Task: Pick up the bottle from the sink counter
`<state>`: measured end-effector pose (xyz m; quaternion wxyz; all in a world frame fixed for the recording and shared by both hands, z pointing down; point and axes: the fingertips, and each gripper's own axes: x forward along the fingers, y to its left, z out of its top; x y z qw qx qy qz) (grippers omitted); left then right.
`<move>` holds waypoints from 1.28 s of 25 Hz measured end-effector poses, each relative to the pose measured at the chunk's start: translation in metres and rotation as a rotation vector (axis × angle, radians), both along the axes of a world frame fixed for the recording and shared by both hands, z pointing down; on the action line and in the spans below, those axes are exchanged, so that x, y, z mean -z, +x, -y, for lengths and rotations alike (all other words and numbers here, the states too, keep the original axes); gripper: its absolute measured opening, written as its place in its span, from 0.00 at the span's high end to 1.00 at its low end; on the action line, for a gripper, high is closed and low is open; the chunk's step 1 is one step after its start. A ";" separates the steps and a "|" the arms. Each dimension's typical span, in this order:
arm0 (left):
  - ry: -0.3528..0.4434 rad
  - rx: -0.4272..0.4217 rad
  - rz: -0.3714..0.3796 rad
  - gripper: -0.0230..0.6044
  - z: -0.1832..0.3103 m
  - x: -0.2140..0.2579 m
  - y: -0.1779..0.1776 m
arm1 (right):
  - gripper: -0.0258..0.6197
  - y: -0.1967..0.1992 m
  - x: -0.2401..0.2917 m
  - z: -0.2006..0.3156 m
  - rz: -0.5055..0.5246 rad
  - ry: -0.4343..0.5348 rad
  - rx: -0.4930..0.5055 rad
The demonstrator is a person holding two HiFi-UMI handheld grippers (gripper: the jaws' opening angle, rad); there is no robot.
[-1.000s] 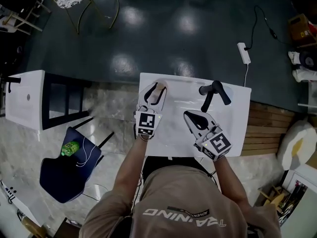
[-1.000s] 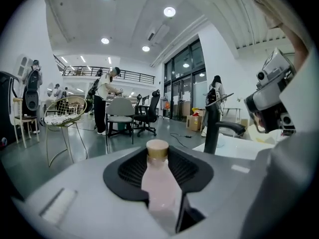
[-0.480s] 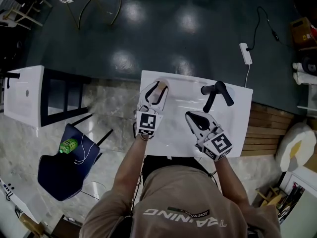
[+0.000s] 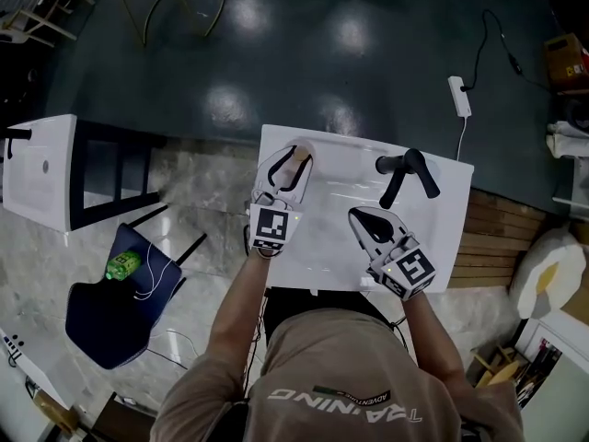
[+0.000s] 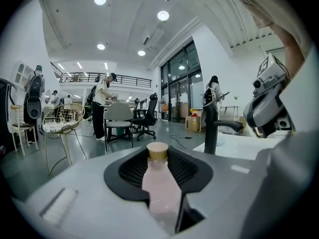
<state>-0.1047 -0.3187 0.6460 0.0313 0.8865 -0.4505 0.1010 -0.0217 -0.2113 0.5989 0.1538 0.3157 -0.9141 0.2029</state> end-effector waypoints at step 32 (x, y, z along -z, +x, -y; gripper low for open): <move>0.000 -0.023 -0.100 0.76 -0.049 0.157 0.016 | 0.95 0.037 0.091 0.003 0.121 0.199 -0.033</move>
